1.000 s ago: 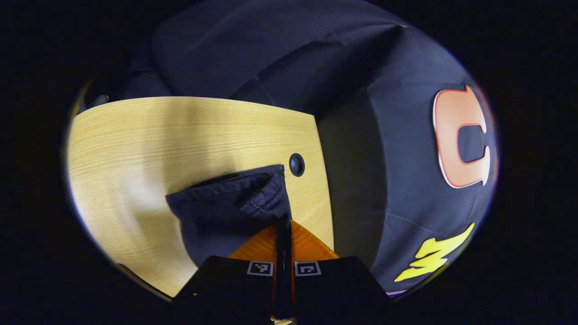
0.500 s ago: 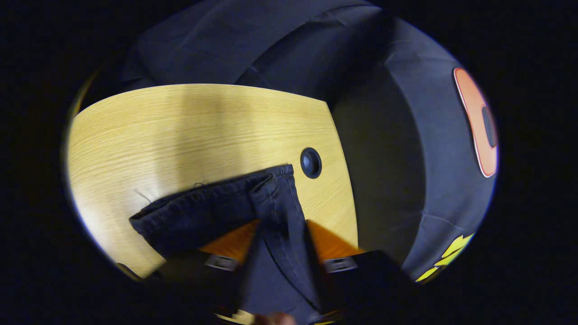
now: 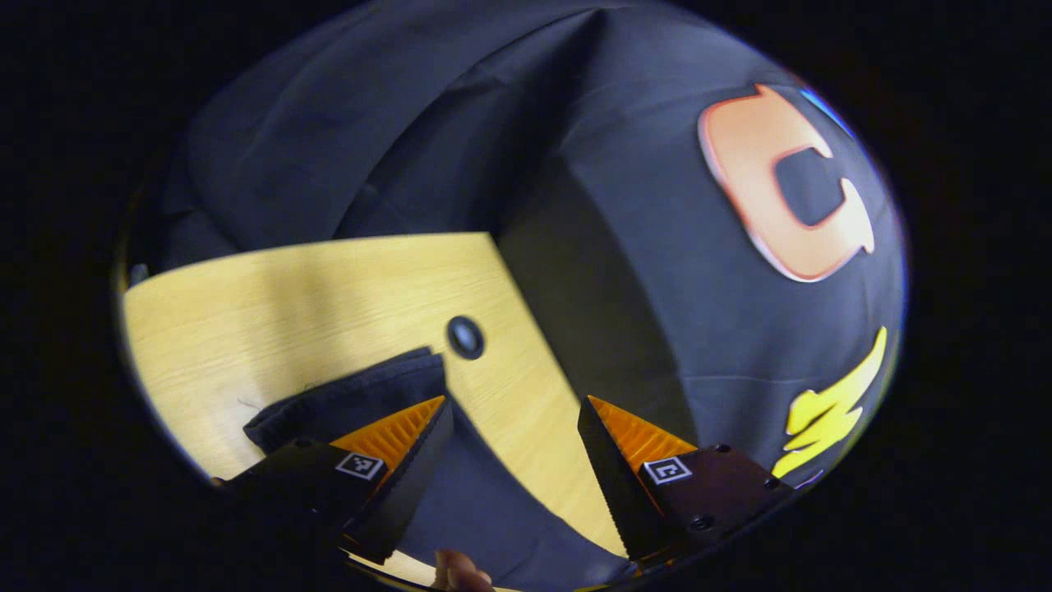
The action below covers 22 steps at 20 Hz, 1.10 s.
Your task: Grasp the waist and the cuffs of the jeans and fold them to make the two legs overlap; first hold the waist and fold one-third of the jeans toward the cuffs, then hold the cuffs and fold the remaining one-third in the same direction to finish folding.
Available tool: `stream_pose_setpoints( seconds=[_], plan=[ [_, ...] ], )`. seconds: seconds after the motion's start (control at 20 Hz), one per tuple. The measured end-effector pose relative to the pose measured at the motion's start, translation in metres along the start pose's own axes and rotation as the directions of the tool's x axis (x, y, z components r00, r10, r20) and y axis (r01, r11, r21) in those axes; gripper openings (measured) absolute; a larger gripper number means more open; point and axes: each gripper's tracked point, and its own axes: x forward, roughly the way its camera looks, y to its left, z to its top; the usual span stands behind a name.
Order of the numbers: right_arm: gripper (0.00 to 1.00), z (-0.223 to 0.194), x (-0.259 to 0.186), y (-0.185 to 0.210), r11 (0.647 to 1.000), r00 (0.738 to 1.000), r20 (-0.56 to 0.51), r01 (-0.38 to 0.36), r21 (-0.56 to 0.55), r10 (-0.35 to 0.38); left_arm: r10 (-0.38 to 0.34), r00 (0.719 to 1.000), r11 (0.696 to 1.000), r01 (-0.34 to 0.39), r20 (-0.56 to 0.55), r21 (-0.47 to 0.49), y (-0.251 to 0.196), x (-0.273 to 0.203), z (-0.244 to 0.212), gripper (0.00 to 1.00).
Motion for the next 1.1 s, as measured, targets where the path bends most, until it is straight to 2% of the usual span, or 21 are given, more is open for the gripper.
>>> stream_pose_setpoints(
  seconds=[0.05, 0.15, 0.2, 0.3, 0.35, 0.45, 0.55, 0.7, 0.85, 0.9, 0.95, 1.0, 1.05, 1.1],
  plan=[
    [0.98, 0.009, -0.011, -0.008, 1.0, 1.0, 0.026, 0.014, -0.028, -0.013, -0.071, 0.997, 0.997, 0.069, 0.043, 0.042, -0.026, -0.014, 0.011, 0.99],
    [0.98, 0.02, -0.034, -0.025, 0.998, 0.998, 0.056, 0.043, -0.049, -0.04, -0.192, 0.972, 0.976, 0.174, 0.138, 0.131, -0.071, -0.043, 0.033, 0.99],
    [0.98, 0.022, -0.046, -0.037, 0.998, 0.997, 0.062, 0.058, -0.04, -0.055, -0.234, 0.955, 0.962, 0.2, 0.181, 0.186, -0.086, -0.063, 0.04, 0.98],
    [0.98, 0.021, -0.063, -0.071, 0.995, 0.993, 0.059, 0.098, 0.004, -0.098, -0.289, 0.923, 0.923, 0.198, 0.255, 0.33, -0.109, -0.097, 0.052, 0.98],
    [0.98, 0.016, -0.072, -0.088, 0.993, 0.992, 0.051, 0.117, 0.034, -0.119, -0.312, 0.908, 0.89, 0.177, 0.279, 0.42, -0.117, -0.113, 0.054, 0.98],
    [0.98, 0.003, -0.081, -0.12, 0.983, 0.987, 0.021, 0.157, 0.098, -0.16, -0.369, 0.882, 0.801, 0.142, 0.293, 0.582, -0.14, -0.141, 0.044, 0.98],
    [0.98, -0.012, -0.085, -0.142, 0.973, 0.984, -0.008, 0.177, 0.15, -0.178, -0.41, 0.865, 0.741, 0.132, 0.289, 0.659, -0.158, -0.162, 0.03, 0.98],
    [0.98, -0.033, -0.085, -0.152, 0.96, 0.984, -0.053, 0.176, 0.219, -0.168, -0.426, 0.855, 0.684, 0.091, 0.295, 0.724, -0.163, -0.192, 0.011, 0.98],
    [0.98, -0.041, -0.082, -0.15, 0.957, 0.986, -0.084, 0.157, 0.243, -0.141, -0.408, 0.861, 0.611, 0.012, 0.302, 0.791, -0.152, -0.213, -0.018, 0.98],
    [0.92, -0.042, -0.081, -0.149, 0.957, 0.987, -0.096, 0.152, 0.247, -0.132, -0.396, 0.864, 0.589, -0.02, 0.311, 0.808, -0.147, -0.222, -0.02, 0.98],
    [0.92, -0.045, -0.079, -0.149, 0.956, 0.986, -0.107, 0.154, 0.249, -0.13, -0.39, 0.868, 0.569, -0.035, 0.307, 0.822, -0.142, -0.231, -0.026, 0.98],
    [0.98, -0.047, -0.075, -0.145, 0.957, 0.988, -0.109, 0.138, 0.256, -0.114, -0.382, 0.874, 0.559, -0.04, 0.3, 0.828, -0.137, -0.239, -0.035, 0.98],
    [0.92, -0.051, -0.066, -0.141, 0.954, 0.99, -0.102, 0.123, 0.272, -0.098, -0.371, 0.882, 0.556, -0.039, 0.29, 0.83, -0.133, -0.244, -0.043, 0.98],
    [0.95, -0.05, -0.057, -0.135, 0.95, 0.992, -0.097, 0.111, 0.291, -0.086, -0.358, 0.892, 0.557, -0.034, 0.277, 0.83, -0.126, -0.249, -0.051, 0.98]
  ],
)
